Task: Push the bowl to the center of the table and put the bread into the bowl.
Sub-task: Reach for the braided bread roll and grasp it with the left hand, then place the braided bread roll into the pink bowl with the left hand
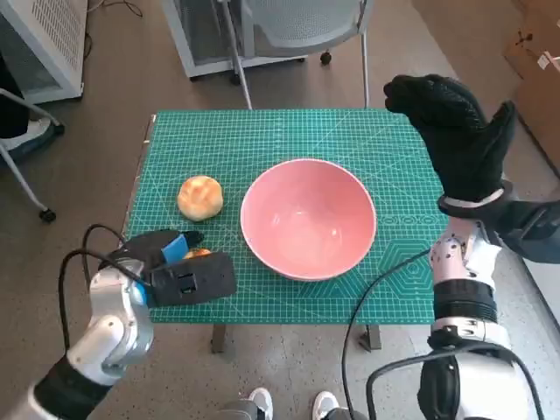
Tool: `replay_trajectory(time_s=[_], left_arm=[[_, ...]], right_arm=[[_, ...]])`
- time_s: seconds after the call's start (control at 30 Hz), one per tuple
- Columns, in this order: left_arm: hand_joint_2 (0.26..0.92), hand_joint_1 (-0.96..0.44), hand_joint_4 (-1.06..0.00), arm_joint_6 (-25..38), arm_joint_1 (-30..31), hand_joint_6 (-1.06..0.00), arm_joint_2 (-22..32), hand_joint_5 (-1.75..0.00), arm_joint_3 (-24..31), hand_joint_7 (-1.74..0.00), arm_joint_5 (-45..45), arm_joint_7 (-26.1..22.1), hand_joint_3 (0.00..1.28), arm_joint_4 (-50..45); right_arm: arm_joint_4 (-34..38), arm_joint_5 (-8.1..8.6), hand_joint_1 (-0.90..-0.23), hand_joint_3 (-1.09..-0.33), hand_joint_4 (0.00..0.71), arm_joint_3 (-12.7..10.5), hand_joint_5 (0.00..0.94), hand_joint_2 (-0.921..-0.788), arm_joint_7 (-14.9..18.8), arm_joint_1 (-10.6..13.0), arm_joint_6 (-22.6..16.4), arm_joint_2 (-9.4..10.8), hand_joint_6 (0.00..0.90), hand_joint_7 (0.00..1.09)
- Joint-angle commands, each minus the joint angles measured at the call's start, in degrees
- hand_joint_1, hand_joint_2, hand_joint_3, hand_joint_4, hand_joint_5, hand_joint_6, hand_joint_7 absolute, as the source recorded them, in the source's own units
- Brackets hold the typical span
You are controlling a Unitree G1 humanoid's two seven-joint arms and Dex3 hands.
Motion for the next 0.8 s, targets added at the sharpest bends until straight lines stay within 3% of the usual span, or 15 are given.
replay_trajectory(time_s=[0.03, 0.07, 0.1, 0.17, 0.23, 0.33, 0.43, 0.57, 0.8], left_arm=[[0.751, -0.03, -0.5, -3.0, -1.0, -0.64, -0.7, -1.21, -0.7, -0.03, 1.4, 1.9, 0.04, 3.9], [0.769, 0.0, -0.55, -3.6, -1.0, -0.69, -0.7, -1.4, -0.7, -0.05, 1.7, 2.2, 0.05, 4.5], [0.776, 0.01, -0.57, -4.1, -1.0, -0.71, -0.7, -1.47, -0.8, -0.05, 2.1, 2.5, 0.05, 5.3], [0.72, 0.23, -0.6, -4.9, -1.1, -0.76, -0.6, -1.42, -0.9, -0.08, 2.9, 3.2, 0.35, 6.3], [0.767, 0.3, -0.59, -5.5, -1.2, -0.77, -0.7, -1.4, -1.0, -0.16, 3.7, 3.6, 0.36, 7.0], [0.87, 0.1, -0.56, -5.7, -0.9, -0.59, -0.8, -1.45, -0.7, -0.82, 4.7, 3.8, 0.25, 6.9], [0.904, 0.04, -0.54, -5.4, -0.5, -0.5, -0.6, -1.46, 0.0, -1.07, 5.2, 3.5, 0.23, 5.6], [0.917, 0.01, -0.53, -6.0, 0.2, -0.43, -0.2, -1.47, 1.4, -1.21, 5.1, 3.5, 0.24, 3.7], [0.92, 0.0, -0.54, -7.8, 0.9, -0.47, 0.5, -1.46, 4.9, -1.18, 3.9, 3.3, 0.22, 0.6]], right_arm=[[0.0, -0.17, -0.609, -0.699, 0.283, 0.0, 0.001, -0.921, 0.6, 1.2, 0.4, 0.3, 0.367, 0.0], [-0.1, -0.14, -0.61, -0.699, 0.283, 0.0, 0.001, -0.921, 0.6, 1.2, 0.5, 0.3, 0.367, 0.0], [-0.2, -0.08, -0.61, -0.699, 0.283, 0.0, 0.001, -0.921, 0.7, 1.3, 0.6, 0.3, 0.367, 0.0], [-0.4, 0.01, -0.614, -0.698, 0.283, 0.0, 0.001, -0.921, 0.8, 1.4, 0.7, 0.3, 0.367, 0.0], [-0.4, 0.1, -0.615, -0.698, 0.283, 0.0, 0.001, -0.921, 0.9, 1.5, 0.8, 0.3, 0.367, 0.0], [-0.6, 0.23, -0.616, -0.698, 0.283, -0.1, 0.001, -0.921, 1.1, 1.6, 1.1, 0.3, 0.367, 0.0], [-1.0, 0.33, -0.616, -0.698, 0.284, -0.2, 0.001, -0.921, 1.0, 1.8, 1.4, 0.3, 0.368, 0.0], [-1.2, 0.37, -0.616, -0.698, 0.284, -0.2, 0.001, -0.921, 1.1, 2.0, 1.6, 0.3, 0.367, 0.0], [-1.7, 0.28, -0.616, -0.698, 0.283, -0.1, 0.0, -0.921, 0.8, 2.3, 1.6, 0.5, 0.367, 0.0]])
